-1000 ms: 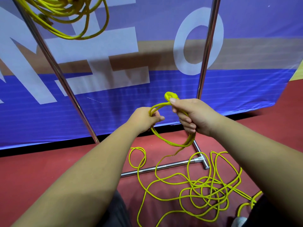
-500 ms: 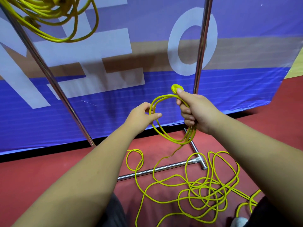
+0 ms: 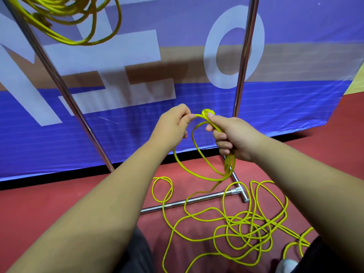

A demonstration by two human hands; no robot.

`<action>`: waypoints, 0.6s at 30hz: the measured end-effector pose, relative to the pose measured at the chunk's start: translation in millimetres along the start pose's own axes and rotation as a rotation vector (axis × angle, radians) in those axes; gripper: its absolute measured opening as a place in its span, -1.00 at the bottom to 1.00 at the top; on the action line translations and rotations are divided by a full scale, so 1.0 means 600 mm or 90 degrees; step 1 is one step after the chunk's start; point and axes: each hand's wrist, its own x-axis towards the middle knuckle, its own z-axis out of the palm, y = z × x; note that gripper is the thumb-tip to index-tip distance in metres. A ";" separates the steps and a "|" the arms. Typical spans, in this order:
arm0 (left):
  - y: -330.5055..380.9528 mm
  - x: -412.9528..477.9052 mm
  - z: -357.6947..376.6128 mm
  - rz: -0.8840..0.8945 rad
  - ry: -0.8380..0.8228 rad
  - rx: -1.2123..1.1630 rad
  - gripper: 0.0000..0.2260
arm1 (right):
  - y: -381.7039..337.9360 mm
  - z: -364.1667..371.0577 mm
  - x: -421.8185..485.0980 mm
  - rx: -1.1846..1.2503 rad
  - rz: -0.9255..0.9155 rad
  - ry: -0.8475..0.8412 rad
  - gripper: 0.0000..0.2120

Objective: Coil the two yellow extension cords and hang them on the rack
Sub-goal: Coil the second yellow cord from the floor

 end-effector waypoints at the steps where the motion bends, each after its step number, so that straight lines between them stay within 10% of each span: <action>1: 0.001 0.003 -0.002 -0.051 0.034 -0.049 -0.81 | 0.000 0.000 0.000 0.006 0.001 -0.006 -0.56; 5: -0.024 0.010 -0.021 -0.215 0.114 -0.140 -0.71 | 0.001 -0.003 -0.002 0.005 -0.005 -0.012 -0.60; 18: -0.047 -0.008 -0.002 -0.111 -0.078 -0.029 -0.69 | -0.012 -0.016 -0.012 0.028 -0.026 0.028 -0.63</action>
